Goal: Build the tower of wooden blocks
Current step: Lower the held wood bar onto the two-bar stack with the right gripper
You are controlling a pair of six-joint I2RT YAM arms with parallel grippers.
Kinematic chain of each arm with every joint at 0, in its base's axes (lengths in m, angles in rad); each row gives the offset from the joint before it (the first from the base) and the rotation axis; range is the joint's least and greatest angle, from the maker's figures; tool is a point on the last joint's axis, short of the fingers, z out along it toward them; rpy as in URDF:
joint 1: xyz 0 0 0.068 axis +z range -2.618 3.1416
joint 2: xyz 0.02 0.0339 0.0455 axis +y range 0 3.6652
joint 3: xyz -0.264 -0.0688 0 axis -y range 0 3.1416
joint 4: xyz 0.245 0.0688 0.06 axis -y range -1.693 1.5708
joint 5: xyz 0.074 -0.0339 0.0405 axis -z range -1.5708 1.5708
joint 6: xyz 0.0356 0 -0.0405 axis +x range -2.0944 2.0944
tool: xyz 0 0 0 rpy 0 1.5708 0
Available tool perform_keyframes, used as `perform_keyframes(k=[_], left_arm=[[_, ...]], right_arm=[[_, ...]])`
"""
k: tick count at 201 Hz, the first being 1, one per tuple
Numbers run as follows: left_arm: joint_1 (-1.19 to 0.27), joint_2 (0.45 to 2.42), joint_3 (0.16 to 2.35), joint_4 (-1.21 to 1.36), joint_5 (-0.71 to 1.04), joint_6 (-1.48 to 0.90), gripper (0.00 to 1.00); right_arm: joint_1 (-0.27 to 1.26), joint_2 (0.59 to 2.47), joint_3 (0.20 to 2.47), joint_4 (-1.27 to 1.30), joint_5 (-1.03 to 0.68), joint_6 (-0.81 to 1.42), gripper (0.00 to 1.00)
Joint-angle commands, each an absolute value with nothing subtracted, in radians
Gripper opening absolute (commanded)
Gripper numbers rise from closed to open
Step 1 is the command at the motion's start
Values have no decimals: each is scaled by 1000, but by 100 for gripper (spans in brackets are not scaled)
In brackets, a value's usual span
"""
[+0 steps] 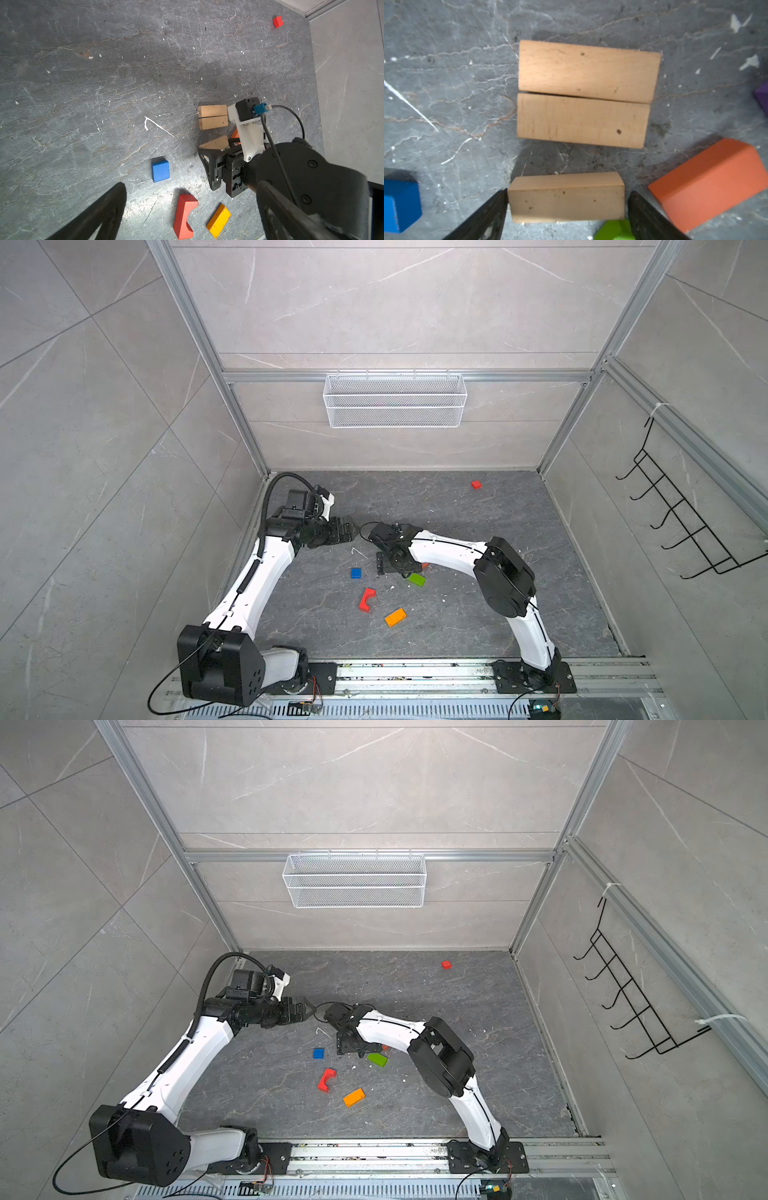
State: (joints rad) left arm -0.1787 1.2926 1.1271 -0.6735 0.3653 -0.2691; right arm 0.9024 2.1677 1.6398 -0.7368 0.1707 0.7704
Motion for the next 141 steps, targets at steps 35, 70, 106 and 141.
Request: perform_keyframes(k=[35,70,106,141], left_arm=[[-174,1270,1129,-664,357,-271,100],[-175,1268,1129,-666,352,-270,100],[-175,1267,1129,-666,352,-271,100],[-175,1268,1129,-665,353,-272,100]], right_arm=[[896,2169,1608,-735,148,665,88],[890,2163,1595,-720,137,660,85],[885,2170,1591,-709,138,659,77],[887,2178,1609,-723,155,673,69]])
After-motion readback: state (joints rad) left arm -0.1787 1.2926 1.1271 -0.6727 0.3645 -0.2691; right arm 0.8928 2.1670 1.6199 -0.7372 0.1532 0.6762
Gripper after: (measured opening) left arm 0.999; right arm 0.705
